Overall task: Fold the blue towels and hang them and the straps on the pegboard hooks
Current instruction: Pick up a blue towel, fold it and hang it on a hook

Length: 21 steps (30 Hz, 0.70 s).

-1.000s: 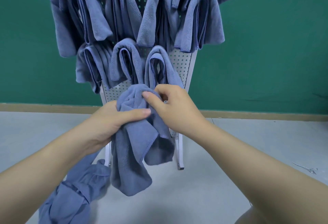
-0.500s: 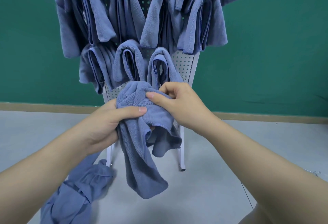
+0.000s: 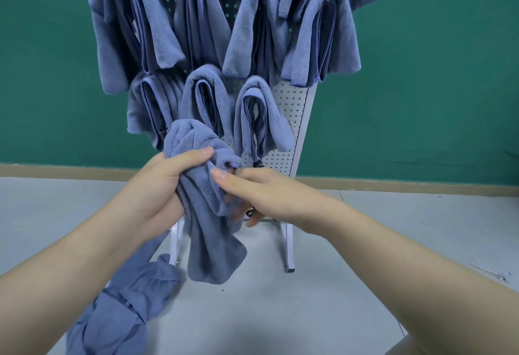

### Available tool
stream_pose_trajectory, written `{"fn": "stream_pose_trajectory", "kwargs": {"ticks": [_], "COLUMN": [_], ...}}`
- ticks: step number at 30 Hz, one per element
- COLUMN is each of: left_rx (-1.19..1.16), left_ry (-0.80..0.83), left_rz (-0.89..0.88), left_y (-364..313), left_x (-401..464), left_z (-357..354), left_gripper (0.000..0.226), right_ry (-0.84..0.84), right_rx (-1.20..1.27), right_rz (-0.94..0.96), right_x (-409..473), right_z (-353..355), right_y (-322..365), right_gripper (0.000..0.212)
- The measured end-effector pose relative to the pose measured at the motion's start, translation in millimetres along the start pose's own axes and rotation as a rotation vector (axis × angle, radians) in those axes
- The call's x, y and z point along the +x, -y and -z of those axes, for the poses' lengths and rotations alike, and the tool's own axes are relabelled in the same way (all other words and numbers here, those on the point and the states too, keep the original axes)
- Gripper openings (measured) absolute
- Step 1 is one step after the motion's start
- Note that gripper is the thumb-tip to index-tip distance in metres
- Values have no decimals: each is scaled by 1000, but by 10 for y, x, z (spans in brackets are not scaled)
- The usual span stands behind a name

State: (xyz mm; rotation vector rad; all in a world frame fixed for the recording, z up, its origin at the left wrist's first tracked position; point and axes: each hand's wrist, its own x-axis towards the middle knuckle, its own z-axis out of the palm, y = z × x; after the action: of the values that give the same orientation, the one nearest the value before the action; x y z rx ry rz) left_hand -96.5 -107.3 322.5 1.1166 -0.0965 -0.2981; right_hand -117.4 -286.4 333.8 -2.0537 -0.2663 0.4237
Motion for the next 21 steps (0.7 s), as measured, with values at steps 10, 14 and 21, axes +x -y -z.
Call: {"fn": "stream_pose_trajectory", "kwargs": {"ticks": [10,14,21], "left_rx": [155,140,186], "left_ry": [8,-40,-255], "left_rz": [-51,-16,53], "left_y": [60,27,-77], "left_x": [-25,9,118], "left_z": [-58,-46,264], "left_gripper": [33,34,25], "right_ry": [-225,-412,-590], "right_rx": [333,452,651], "right_rz": [82,53,12], "right_x": [256,314,234], "right_z": [-41,49,506], "right_y": [-143,-79,-101], "right_gripper": [47,60,36]}}
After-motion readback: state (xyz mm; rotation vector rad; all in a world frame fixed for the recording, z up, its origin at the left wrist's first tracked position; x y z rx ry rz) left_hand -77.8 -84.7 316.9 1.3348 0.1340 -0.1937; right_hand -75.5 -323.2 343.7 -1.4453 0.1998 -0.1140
